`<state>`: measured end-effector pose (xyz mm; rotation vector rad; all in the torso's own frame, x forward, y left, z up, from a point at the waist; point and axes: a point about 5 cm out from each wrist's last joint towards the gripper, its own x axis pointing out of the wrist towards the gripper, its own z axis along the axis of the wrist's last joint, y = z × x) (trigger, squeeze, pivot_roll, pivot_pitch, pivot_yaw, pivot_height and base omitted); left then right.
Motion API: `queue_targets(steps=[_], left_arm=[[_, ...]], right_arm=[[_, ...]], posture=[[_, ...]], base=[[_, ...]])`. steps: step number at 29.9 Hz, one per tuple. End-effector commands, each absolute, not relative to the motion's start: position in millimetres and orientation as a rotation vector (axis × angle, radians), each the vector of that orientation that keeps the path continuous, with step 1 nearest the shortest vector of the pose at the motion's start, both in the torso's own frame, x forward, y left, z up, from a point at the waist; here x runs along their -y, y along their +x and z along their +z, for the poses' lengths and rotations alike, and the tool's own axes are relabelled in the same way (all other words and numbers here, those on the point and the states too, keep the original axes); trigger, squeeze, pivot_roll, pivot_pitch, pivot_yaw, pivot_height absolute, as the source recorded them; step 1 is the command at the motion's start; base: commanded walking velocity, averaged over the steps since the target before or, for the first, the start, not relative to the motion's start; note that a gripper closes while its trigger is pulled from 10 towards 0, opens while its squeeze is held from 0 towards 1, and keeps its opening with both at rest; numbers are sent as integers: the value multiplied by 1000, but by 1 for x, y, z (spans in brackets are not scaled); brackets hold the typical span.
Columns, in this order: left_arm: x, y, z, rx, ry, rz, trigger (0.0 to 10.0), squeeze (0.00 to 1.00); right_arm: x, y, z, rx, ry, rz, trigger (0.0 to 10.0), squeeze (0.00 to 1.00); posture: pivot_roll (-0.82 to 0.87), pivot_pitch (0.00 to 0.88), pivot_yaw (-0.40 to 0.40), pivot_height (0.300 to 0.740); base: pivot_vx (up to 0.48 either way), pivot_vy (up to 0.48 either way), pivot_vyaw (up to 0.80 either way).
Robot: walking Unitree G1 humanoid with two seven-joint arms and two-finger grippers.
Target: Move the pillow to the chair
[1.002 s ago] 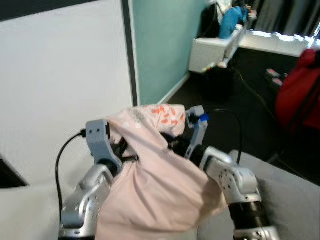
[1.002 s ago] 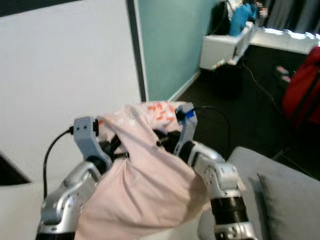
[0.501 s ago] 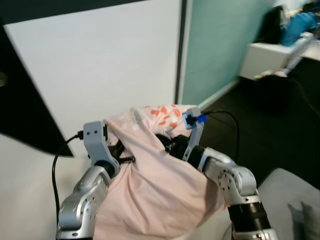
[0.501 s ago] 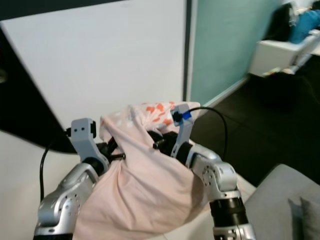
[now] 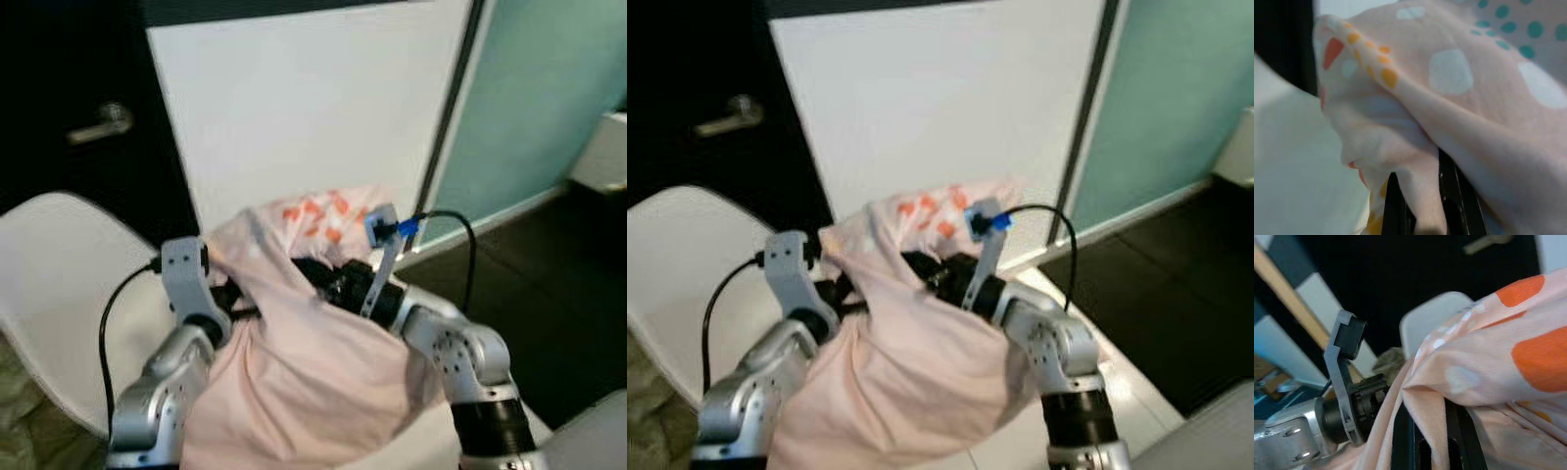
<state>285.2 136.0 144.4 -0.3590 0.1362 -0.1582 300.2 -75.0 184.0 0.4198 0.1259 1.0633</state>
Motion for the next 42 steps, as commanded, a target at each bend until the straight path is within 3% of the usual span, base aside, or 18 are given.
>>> queue_targets(steps=[1,20,24,28,42], left_arm=[[-116,290,168,-52,-358,-264,10000,0],[-140,295,177,-16,-305,-133,10000,0],[-144,297,175,-21,-277,-127,10000,0],[-151,306,174,-11,-209,-144,10000,0],[-156,330,188,19,-123,-190,10000,0]], right_arm=[[51,294,198,-77,437,1214,10000,0],[56,304,207,-25,466,1159,10000,0],[66,325,199,-44,443,946,10000,0],[73,341,189,-122,371,778,10000,0],[77,347,169,-253,265,679,10000,0]], posture=[[-111,0,-18,740],[-107,0,-22,740],[-110,0,-23,740],[-106,0,-31,740],[-119,0,-17,700]], base=[[0,0,788],[0,0,788],[0,0,791],[0,0,0],[0,0,0]])
